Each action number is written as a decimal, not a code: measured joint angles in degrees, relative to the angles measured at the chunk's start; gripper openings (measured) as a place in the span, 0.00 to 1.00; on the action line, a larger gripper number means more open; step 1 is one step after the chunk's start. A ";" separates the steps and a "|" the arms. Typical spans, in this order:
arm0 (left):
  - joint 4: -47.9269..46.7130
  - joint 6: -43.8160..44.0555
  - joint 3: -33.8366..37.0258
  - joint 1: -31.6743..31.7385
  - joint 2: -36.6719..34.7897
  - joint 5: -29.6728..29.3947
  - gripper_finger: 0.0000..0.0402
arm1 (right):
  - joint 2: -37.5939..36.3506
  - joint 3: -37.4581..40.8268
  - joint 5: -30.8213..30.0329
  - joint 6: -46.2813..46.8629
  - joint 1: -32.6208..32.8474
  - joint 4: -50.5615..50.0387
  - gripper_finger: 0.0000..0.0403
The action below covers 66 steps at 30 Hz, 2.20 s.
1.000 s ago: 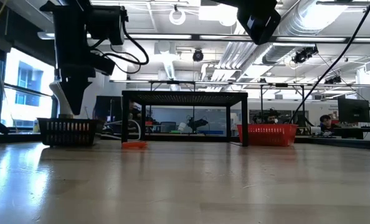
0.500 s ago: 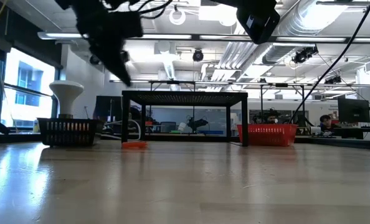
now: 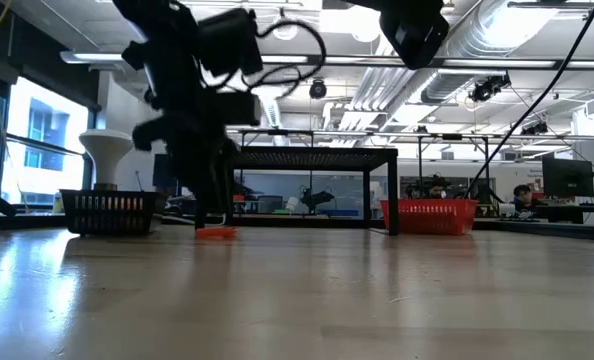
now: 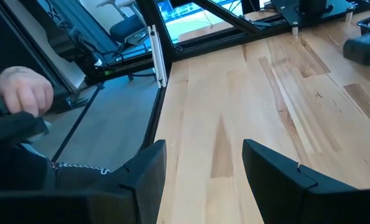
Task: Pick & Place Office Desk Supplies
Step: Put the orange spring keychain into the black basket
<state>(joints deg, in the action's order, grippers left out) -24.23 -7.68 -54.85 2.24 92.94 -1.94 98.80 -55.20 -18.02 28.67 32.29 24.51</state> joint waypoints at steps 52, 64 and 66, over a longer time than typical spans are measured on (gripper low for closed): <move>-2.54 5.79 -0.09 -0.26 4.70 -12.39 0.02 | -0.02 0.00 0.00 0.12 0.35 -1.60 0.49; -26.44 8.30 -8.04 -18.21 -17.55 -9.95 0.01 | -0.02 0.00 -0.17 0.00 -0.17 -3.30 0.49; -30.14 10.25 -8.04 -20.02 -21.08 -12.40 0.01 | -0.02 0.00 -0.45 0.00 -0.50 -3.27 0.49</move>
<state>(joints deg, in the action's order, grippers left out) -54.37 2.57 -62.89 -17.78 71.86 -14.34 98.78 -55.20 -18.47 28.67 31.79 21.24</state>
